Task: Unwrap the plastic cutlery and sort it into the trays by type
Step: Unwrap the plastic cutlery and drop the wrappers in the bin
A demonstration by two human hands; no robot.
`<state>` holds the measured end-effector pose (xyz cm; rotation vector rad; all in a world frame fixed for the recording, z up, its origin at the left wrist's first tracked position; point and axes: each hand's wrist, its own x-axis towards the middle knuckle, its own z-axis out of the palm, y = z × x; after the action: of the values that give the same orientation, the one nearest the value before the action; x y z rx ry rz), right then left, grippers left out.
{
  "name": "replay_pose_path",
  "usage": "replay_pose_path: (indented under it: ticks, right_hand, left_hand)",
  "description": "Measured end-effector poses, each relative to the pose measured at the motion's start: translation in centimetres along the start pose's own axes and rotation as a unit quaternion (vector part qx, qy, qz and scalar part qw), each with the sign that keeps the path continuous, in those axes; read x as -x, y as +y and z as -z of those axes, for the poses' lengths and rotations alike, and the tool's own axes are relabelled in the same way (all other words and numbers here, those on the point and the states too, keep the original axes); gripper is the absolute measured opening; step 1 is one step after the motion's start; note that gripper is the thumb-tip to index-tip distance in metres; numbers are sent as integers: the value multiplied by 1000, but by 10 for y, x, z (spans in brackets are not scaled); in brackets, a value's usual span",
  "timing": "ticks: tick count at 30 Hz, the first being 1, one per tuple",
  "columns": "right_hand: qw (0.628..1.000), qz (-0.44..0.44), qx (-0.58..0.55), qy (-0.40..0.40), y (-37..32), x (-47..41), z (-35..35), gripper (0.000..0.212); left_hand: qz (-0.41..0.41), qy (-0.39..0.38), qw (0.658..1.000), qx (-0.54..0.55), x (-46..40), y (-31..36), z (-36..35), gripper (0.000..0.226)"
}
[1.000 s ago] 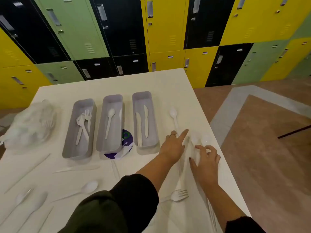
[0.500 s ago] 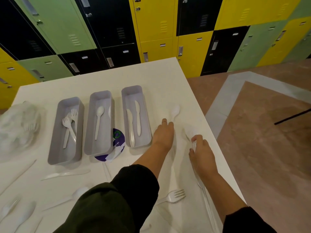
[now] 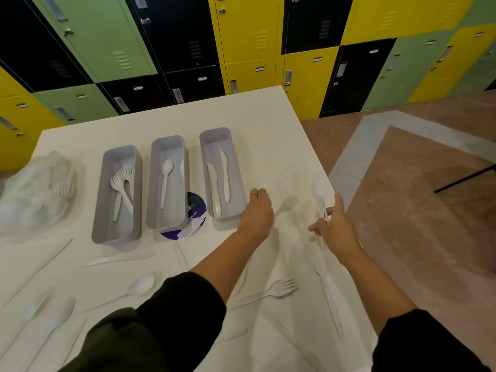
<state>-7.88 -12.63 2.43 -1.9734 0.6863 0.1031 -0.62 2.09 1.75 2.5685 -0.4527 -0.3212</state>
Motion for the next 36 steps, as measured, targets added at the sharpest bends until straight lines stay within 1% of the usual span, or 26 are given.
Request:
replay_pose_path:
  ticks: [2,4,6,8,11,13,15,16,18,19,21,24,26,29,31,34,36]
  right_hand:
    - [999,26,26,23,1,14,1,65]
    - [998,26,48,41,4,26,0,50]
    - [996,26,76,40,12,38,-3,37]
    - [994,29,96,46,21,49,-4,27]
    - [992,19,115,48,39,63,-2,29]
    - [989,14,142,47,49,72,-2,23]
    - [982,8,181,48,57,79,-3,16]
    - [981,-1,192,42,60,82,-4,18]
    - [977,-13,210,24,65,90,-7,32]
    - [974,-14,224,19,68,94,-9,38]
    - [968,-7,248,21,72,98,-13,43]
    - [974,-5,226,31,75,100,-18,30]
    - [976,-8,216,35,75,98,-18,24]
    - [975,-6,217,42,73,97,-19,19]
    - [974,-4,220,51,74,97,-19,21]
    - [974,12,222,53,79,98,-24,32]
    - [974,24,221,44,80,99,-26,25]
  left_hand:
    - [-6,7,999,49,20,-7,3,15]
    - [-3,8,993,114,43,-12,7,10]
    - [-3,1,990,140,64,-17,10,10]
    - [-30,-18,993,115,83,-24,5,20]
    - [-58,-60,995,47,103,-29,-5,33]
    - [-66,-101,993,9,111,-31,-13,40]
    - [-73,-135,988,-7,117,-31,-19,46]
    - [-73,-144,987,-11,119,-31,-21,48]
    - [-66,-155,986,-21,122,-30,-24,44]
    - [-61,-156,986,-22,123,-29,-26,40]
    - [-51,-156,986,-21,124,-27,-30,31]
    - [-38,-160,986,-40,128,-23,-36,24]
    - [-56,-156,983,-74,131,-21,-37,24]
    - [-86,-118,984,-104,132,-24,-32,29]
    - [-87,-88,988,-88,131,-26,-24,30]
    - [-70,-67,994,-51,127,-31,-5,29]
    - [-49,-45,998,-18,126,-39,12,24]
